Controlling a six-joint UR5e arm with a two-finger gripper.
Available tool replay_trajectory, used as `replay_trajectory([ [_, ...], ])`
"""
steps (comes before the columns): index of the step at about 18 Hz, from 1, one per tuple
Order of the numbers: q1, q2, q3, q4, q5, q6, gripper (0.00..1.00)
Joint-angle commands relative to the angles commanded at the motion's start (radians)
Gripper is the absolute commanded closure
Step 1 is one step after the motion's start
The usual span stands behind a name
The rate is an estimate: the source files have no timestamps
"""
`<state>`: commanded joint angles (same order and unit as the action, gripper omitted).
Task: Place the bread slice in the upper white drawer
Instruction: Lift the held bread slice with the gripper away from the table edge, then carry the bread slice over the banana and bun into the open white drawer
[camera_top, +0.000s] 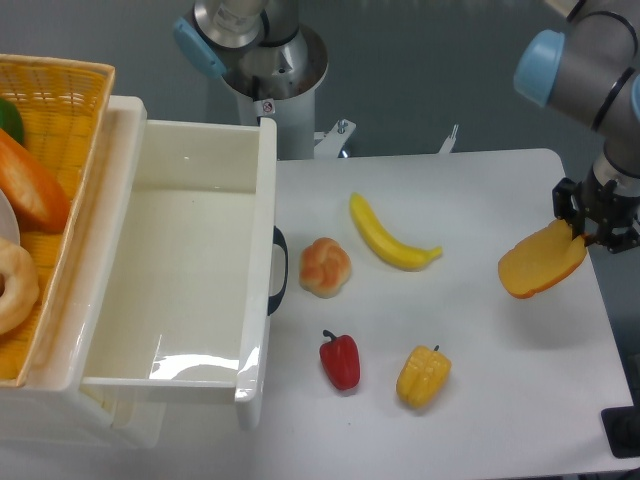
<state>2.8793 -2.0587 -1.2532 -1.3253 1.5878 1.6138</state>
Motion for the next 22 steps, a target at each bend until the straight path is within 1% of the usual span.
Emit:
replay_trajectory([
  [2, -0.005, 0.035, -0.028, -0.002, -0.032, -0.005, 1.0],
  [5, -0.021, 0.086, -0.035, -0.047, -0.092, -0.08, 1.0],
  [8, -0.026, 0.147, -0.035, -0.124, -0.182, -0.147, 1.0],
  [10, -0.046, 0.183, -0.04, -0.172, -0.225, -0.23, 1.0],
  [13, -0.098, 0.236, -0.089, -0.176, -0.294, -0.325, 1.0],
  [15, -0.124, 0.259, -0.114, -0.176, -0.339, -0.388, 1.0],
  [17, -0.156, 0.287, -0.115, -0.178, -0.387, -0.461, 1.0],
  [20, -0.219, 0.324, -0.114, -0.178, -0.416, -0.578, 1.0],
  [22, -0.238, 0.357, -0.114, -0.178, -0.474, -0.647, 1.0],
])
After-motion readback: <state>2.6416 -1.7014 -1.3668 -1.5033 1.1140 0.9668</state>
